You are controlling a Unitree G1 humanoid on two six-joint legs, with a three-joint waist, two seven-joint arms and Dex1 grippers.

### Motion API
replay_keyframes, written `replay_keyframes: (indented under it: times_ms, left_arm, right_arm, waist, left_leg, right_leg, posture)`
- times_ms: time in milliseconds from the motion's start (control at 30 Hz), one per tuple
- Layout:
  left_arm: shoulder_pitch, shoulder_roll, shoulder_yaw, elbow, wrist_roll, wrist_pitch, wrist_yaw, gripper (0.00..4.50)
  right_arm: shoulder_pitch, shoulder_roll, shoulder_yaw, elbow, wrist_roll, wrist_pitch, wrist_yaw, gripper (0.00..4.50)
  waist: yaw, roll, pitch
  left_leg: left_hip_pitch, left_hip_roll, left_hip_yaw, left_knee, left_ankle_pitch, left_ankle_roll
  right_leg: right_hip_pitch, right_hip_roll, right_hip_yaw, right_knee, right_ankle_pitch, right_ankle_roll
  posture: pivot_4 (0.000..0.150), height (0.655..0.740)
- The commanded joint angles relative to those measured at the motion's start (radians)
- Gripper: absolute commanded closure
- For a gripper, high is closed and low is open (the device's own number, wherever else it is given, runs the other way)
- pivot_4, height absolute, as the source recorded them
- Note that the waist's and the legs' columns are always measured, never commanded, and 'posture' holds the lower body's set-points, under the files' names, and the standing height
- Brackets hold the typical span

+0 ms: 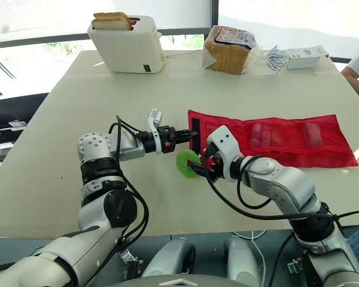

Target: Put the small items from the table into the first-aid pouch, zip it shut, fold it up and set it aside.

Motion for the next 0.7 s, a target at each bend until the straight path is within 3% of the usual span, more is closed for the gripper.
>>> replay_keyframes:
  times_ms: [33, 100, 200, 367, 400, 533, 700]
  left_arm:
    - [-0.008, -0.004, -0.015, -0.039, -0.027, 0.005, -0.007, 4.39]
    - [-0.001, -0.008, -0.019, -0.052, -0.034, 0.005, -0.002, 4.39]
    - [0.004, -0.015, -0.012, -0.067, -0.035, 0.005, 0.008, 4.5]
    - [0.008, -0.023, -0.012, -0.088, -0.045, 0.005, 0.024, 4.5]
    - [0.011, -0.026, -0.013, -0.095, -0.05, 0.005, 0.029, 4.5]
    - [0.029, -0.027, -0.029, -0.13, -0.069, 0.005, 0.042, 4.5]
    - [0.08, 0.036, -0.098, -0.189, -0.055, 0.005, -0.007, 4.5]
  right_arm:
    - [-0.05, 0.023, 0.03, 0.022, -0.076, -0.048, 0.042, 0.64]
    - [-0.06, 0.039, 0.035, 0.038, -0.099, -0.066, 0.061, 0.64]
    - [-0.062, 0.06, 0.033, 0.055, -0.127, -0.075, 0.087, 1.51]
    - [-0.033, 0.072, 0.017, 0.047, -0.164, -0.106, 0.124, 4.14]
    - [-0.019, 0.074, 0.007, 0.037, -0.166, -0.11, 0.126, 4.42]
    - [0.066, 0.097, -0.08, -0.024, -0.14, -0.122, 0.102, 4.42]
    - [0.194, 0.148, -0.293, -0.127, -0.094, -0.081, -0.011, 4.42]
  waist:
    - [0.0, 0.0, 0.0]
    - [0.0, 0.0, 0.0]
    - [-0.001, 0.0, 0.0]
    - [-0.001, 0.0, 0.0]
    - [-0.001, 0.0, 0.0]
    - [0.0, 0.0, 0.0]
    - [-0.001, 0.0, 0.0]
  left_leg:
    - [0.0, 0.0, 0.0, 0.0, 0.0, 0.0]
    - [0.0, 0.0, 0.0, 0.0, 0.0, 0.0]
    - [0.0, 0.0, 0.0, 0.0, 0.0, 0.0]
    - [0.0, 0.0, 0.0, 0.0, 0.0, 0.0]
    - [0.0, 0.0, 0.0, 0.0, 0.0, 0.0]
    - [0.0, 0.0, 0.0, 0.0, 0.0, 0.0]
    - [0.0, 0.0, 0.0, 0.0, 0.0, 0.0]
  right_leg:
    - [0.0, 0.0, 0.0, 0.0, 0.0, 0.0]
    - [0.0, 0.0, 0.0, 0.0, 0.0, 0.0]
    - [0.0, 0.0, 0.0, 0.0, 0.0, 0.0]
    - [0.0, 0.0, 0.0, 0.0, 0.0, 0.0]
    - [0.0, 0.0, 0.0, 0.0, 0.0, 0.0]
    - [0.0, 0.0, 0.0, 0.0, 0.0, 0.0]
    - [0.0, 0.0, 0.001, 0.0, 0.0, 0.0]
  posture:
    - [0.15, 0.74]
    - [0.15, 0.74]
    - [0.15, 0.74]
    - [0.15, 0.74]
    - [0.15, 0.74]
    - [0.15, 0.74]
    - [0.15, 0.74]
